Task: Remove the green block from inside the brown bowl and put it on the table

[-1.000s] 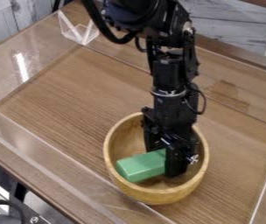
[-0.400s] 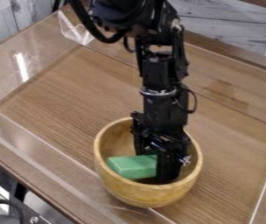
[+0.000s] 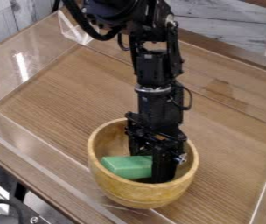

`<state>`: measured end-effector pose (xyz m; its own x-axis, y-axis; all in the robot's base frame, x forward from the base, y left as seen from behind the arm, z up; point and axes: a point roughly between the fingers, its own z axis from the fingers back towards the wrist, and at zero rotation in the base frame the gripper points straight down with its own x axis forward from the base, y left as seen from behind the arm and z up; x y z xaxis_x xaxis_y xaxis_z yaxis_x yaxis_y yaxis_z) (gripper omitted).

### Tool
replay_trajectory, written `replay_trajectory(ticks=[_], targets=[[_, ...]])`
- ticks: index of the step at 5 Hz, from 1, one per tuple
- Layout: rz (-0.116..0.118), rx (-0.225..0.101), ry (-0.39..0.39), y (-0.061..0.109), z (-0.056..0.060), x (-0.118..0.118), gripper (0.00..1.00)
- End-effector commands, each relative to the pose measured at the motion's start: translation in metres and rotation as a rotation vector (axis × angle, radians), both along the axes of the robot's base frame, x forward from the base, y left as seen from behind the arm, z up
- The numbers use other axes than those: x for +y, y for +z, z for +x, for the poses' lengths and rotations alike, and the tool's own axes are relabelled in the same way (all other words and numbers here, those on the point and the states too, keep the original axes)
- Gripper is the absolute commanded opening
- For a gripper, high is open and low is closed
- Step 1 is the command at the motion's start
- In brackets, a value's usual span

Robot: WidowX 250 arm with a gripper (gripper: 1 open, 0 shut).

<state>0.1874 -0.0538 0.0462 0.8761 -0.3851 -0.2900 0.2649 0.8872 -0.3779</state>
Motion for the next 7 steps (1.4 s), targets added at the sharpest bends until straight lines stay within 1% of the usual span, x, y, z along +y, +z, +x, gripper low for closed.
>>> replay_trajectory(ticks=[1,3,4,5,7], targets=[[-0.014,-0.041,0.021,0.019,0.004,0.003,0.0],[-0.036,-0.011,0.047,0.034,0.0,0.006,0.0],[-0.045,-0.007,0.063,0.042,0.002,0.008,0.0],[-0.054,-0.012,0.076,0.051,0.005,0.011,0.0],[-0.07,-0.031,0.098,0.066,0.014,0.017,0.0]])
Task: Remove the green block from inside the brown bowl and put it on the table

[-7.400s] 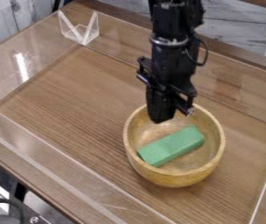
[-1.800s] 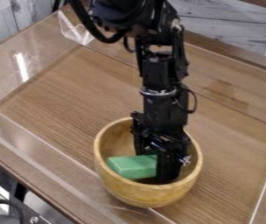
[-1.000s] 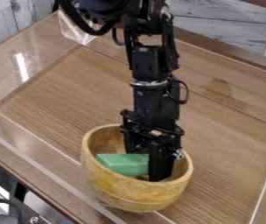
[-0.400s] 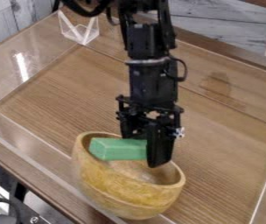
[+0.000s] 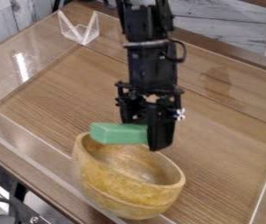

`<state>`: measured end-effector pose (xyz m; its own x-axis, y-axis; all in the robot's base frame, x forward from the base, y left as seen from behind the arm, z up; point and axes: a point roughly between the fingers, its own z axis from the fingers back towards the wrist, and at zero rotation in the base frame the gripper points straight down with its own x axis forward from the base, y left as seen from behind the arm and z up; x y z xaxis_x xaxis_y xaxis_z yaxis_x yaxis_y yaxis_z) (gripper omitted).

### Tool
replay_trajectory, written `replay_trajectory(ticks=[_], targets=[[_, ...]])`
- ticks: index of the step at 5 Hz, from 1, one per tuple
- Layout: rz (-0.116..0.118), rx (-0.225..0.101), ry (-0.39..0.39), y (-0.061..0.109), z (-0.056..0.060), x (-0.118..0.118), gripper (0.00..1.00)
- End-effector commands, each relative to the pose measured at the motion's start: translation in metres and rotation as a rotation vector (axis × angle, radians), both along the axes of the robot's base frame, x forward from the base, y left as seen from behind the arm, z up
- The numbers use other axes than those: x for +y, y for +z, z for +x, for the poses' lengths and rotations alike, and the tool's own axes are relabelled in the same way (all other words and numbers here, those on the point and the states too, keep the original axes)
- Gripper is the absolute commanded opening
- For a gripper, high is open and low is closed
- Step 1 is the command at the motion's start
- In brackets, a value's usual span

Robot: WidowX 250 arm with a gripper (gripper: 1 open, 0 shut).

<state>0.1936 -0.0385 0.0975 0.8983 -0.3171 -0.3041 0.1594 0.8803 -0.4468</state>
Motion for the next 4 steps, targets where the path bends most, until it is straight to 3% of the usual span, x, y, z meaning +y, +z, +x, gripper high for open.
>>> replay_trajectory(ticks=[1,4], targets=[[-0.005,-0.084,0.008,0.0178,0.0108,0.0047,0.0],[-0.031,-0.089,0.005,0.0193,0.0167,0.0123,0.0]])
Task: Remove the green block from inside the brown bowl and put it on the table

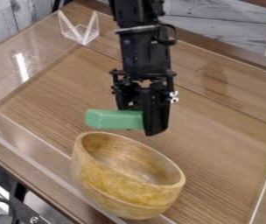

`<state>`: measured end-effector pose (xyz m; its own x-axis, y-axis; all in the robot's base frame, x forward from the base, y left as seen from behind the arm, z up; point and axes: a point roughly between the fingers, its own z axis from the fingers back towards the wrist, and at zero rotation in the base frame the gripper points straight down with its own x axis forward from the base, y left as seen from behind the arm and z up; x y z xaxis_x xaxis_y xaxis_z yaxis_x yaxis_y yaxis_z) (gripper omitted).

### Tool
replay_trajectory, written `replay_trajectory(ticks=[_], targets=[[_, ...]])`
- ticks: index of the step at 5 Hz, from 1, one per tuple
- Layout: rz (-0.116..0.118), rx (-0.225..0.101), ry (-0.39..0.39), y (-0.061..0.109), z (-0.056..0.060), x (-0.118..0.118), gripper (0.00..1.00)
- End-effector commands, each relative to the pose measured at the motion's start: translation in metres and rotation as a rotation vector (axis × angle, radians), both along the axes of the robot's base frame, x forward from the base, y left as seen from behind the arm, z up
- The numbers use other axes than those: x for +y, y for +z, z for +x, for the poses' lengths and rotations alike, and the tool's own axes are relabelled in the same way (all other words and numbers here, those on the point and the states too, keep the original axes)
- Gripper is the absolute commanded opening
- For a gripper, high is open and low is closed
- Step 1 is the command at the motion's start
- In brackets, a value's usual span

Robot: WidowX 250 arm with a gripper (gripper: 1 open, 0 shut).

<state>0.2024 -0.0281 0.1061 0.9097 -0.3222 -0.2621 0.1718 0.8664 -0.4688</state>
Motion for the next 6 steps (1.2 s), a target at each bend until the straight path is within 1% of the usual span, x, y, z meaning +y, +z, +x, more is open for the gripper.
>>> replay_trajectory(ticks=[1,4,6], targets=[[-0.007,-0.054,0.001,0.011,0.009,0.004,0.0],[-0.018,-0.074,-0.004,0.01,0.005,0.017,0.0],[-0.022,-0.097,-0.018,0.006,0.002,0.023,0.0]])
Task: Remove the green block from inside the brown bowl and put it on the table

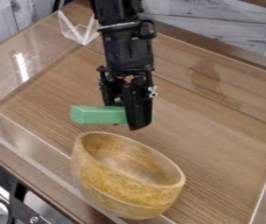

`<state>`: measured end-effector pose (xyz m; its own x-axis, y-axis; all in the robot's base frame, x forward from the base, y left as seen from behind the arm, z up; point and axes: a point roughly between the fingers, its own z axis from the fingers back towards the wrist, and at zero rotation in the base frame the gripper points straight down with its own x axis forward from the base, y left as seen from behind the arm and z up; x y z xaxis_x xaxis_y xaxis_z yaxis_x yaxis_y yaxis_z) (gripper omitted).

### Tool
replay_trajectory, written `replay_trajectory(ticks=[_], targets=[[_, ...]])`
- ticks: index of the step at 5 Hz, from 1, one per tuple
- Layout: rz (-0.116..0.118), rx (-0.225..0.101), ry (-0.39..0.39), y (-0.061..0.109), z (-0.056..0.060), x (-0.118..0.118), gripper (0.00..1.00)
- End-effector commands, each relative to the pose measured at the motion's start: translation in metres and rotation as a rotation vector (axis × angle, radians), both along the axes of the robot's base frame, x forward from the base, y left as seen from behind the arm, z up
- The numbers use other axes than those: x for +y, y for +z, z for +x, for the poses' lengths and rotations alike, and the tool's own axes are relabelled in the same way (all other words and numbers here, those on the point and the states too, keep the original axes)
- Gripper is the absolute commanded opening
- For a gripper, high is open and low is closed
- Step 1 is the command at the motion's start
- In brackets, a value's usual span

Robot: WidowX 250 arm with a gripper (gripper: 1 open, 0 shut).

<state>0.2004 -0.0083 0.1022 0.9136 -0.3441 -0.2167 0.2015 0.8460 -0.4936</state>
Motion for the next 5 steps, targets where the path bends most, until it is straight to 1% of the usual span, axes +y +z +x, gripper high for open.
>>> replay_trajectory(ticks=[1,3,5], targets=[[0.014,-0.079,-0.008,0.0084,0.0034,0.0054,0.0],[0.017,-0.123,-0.027,0.006,0.0035,0.0095,0.0],[0.026,-0.168,-0.05,0.0059,0.005,0.0111,0.0]])
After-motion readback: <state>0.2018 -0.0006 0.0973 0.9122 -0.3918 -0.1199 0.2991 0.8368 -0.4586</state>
